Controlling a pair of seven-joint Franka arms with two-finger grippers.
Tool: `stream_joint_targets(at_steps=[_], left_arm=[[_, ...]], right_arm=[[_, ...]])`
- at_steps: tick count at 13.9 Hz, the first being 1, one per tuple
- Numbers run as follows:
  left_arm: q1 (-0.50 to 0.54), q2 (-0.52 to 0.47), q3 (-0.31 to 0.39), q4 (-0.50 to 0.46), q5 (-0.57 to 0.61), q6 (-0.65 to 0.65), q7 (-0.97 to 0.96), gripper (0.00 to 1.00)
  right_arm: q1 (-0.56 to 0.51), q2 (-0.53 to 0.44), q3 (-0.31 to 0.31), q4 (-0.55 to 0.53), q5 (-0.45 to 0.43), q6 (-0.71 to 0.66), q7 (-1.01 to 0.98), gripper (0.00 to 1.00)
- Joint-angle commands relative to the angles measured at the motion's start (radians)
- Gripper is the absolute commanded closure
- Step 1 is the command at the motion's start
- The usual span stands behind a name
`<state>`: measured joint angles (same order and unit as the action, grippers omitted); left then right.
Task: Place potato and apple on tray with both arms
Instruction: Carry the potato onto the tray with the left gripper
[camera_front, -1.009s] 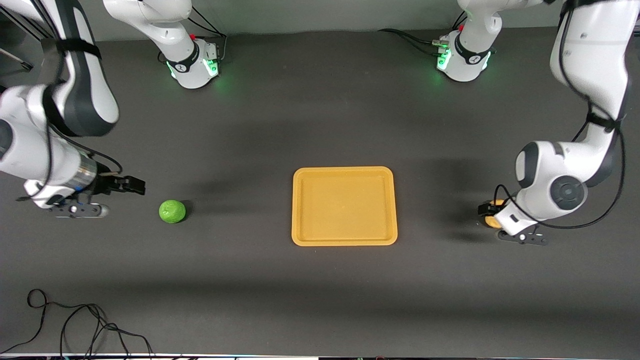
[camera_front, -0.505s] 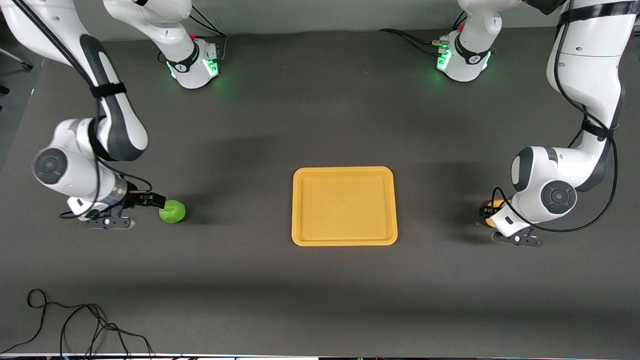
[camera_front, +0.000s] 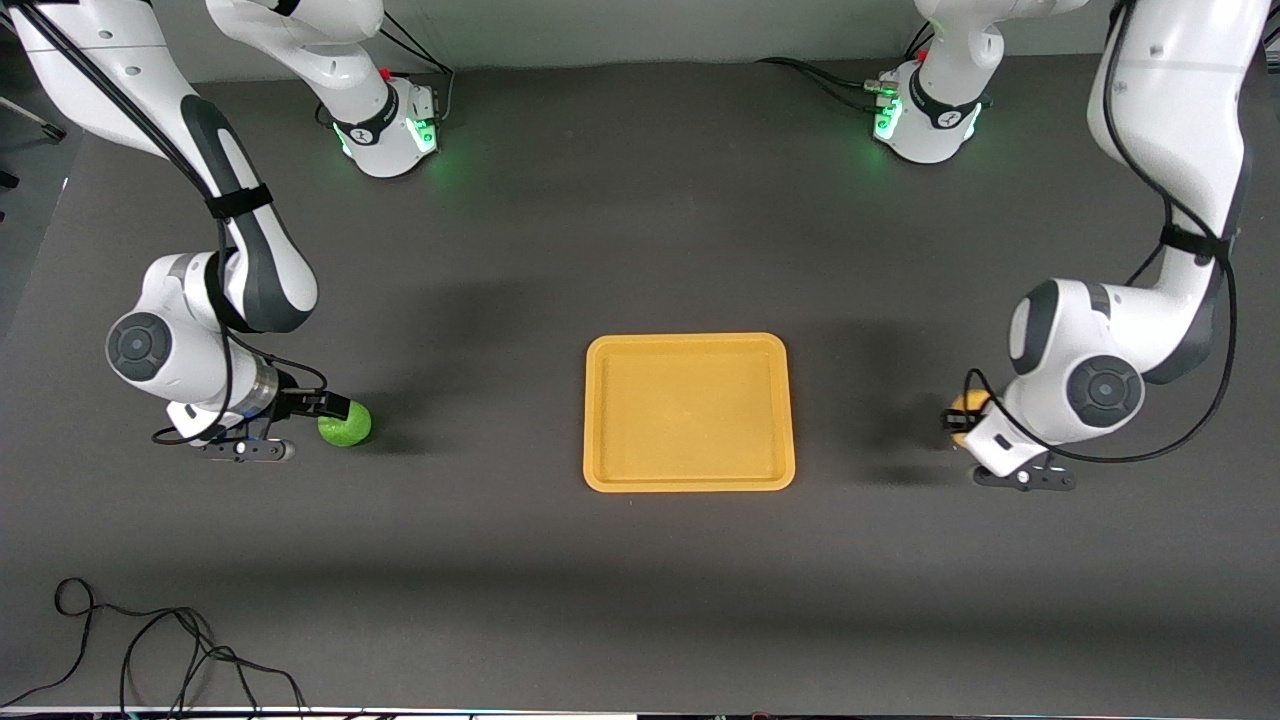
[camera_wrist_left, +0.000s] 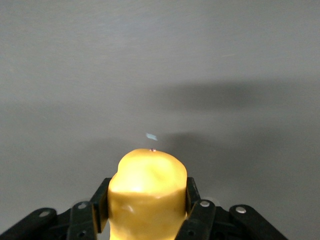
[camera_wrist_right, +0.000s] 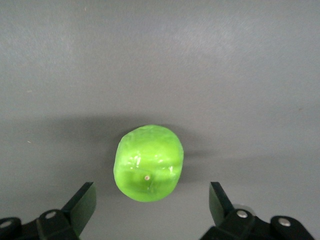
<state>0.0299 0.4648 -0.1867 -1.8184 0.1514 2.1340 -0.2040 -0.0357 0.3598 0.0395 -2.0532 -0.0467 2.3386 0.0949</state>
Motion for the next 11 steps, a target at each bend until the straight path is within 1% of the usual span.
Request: stream_joint_targets(at_steps=[1,3,4,6,7,8,9,10,11], left_arm=[[-0.016,-0.061,-0.098,0.017,-0.051,-0.065,-0.189,0.71],[-0.019,-0.051,-0.181,0.042,-0.052,-0.060,-0.325,0.71],[-0.030,-0.043,-0.215,0.047,-0.052,-0.048,-0.381,0.71],[-0.102,-0.020,-0.224,0.059,-0.050,-0.019,-0.477,0.71],[-0.131,0.004,-0.224,0.064,-0.043,0.009,-0.523,0.71],[-0.154,0.030,-0.224,0.064,-0.036,0.048,-0.560,0.71],[-0.175,0.063,-0.223,0.065,-0.036,0.087,-0.587,0.70],[-0.194,0.087,-0.220,0.067,-0.033,0.116,-0.618,0.70],[-0.211,0.107,-0.218,0.067,-0.010,0.135,-0.639,0.70]], right_arm=[[0.040,0.060,-0.003,0.002,0.005,0.056,0.051,0.00],[0.045,0.091,-0.003,0.010,0.002,0.070,0.051,0.00],[0.045,0.106,-0.003,0.010,0.001,0.099,0.051,0.00],[0.042,0.123,-0.004,0.011,0.001,0.120,0.051,0.02],[0.042,0.125,-0.010,0.013,-0.004,0.120,0.051,0.06],[0.042,0.123,-0.016,0.013,-0.005,0.120,0.051,0.18],[0.042,0.123,-0.016,0.013,-0.005,0.120,0.051,0.39],[0.043,0.117,-0.016,0.013,-0.005,0.117,0.052,0.54],[0.043,0.107,-0.016,0.016,-0.005,0.108,0.054,0.65]])
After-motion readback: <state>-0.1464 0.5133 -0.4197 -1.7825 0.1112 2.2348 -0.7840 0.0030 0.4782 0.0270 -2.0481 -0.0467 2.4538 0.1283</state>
